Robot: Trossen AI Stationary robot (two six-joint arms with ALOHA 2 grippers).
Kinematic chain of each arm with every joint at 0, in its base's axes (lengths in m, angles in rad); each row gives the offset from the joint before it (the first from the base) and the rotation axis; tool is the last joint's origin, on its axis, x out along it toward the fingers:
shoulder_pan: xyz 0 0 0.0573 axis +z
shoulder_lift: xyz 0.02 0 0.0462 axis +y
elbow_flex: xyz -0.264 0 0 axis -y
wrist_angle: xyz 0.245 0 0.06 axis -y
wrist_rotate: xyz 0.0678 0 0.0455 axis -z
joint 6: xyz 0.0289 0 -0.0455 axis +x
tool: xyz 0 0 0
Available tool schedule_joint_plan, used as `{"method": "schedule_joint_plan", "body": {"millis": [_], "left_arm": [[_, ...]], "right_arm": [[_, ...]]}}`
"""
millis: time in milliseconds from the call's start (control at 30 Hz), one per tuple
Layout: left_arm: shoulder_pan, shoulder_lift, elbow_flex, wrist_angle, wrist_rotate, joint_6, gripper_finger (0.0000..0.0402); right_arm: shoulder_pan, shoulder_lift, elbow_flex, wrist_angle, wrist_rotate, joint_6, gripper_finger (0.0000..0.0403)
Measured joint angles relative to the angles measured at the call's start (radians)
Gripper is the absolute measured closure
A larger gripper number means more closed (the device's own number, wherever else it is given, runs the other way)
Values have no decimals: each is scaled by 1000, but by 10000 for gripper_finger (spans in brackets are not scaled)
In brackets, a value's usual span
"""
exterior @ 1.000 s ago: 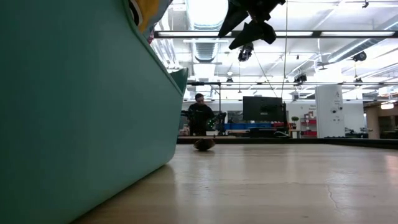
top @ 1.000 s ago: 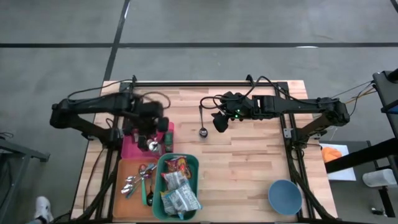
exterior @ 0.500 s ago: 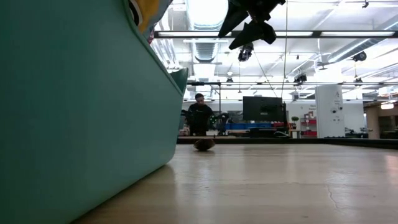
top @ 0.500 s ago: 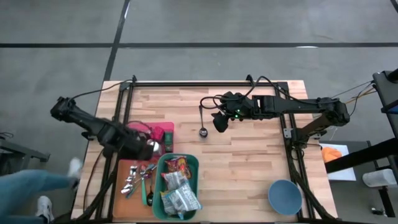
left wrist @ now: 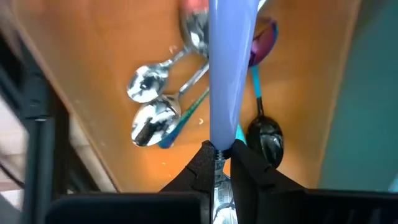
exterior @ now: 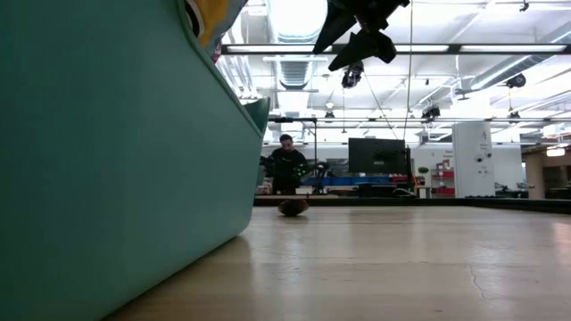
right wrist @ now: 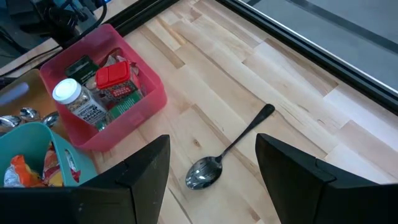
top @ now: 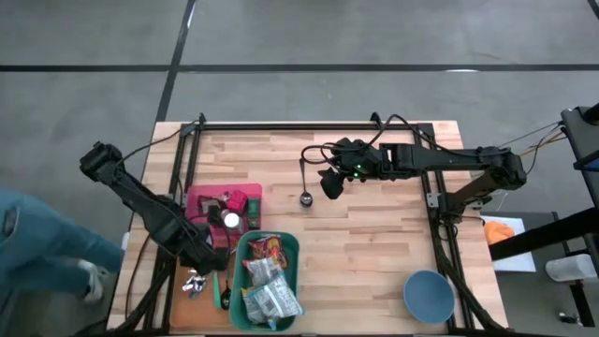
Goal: Pick & Place Food Item
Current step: Put the light purple spoon into the orange bin, then put the black spoon into the orange bin
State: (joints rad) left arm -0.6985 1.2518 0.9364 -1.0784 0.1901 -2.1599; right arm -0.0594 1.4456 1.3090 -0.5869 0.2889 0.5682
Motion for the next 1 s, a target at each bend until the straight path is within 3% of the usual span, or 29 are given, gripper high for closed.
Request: {"method": "schedule_joint_plan", "body": {"millis": [300,567,733,1000], "left_arm": [[-50,0,-190,298,20,-74,375],[-56,0,-247,362,-11,-96,370],[-56,0,-258,364,-42,-96,326],[-56,-6,-256,373,-61,-97,218]], "right_arm": [[0,0,0,0,0,0,170],[0,0,0,0,0,0,170],[0,0,0,0,0,0,170],[0,0,0,0,0,0,170]]}}
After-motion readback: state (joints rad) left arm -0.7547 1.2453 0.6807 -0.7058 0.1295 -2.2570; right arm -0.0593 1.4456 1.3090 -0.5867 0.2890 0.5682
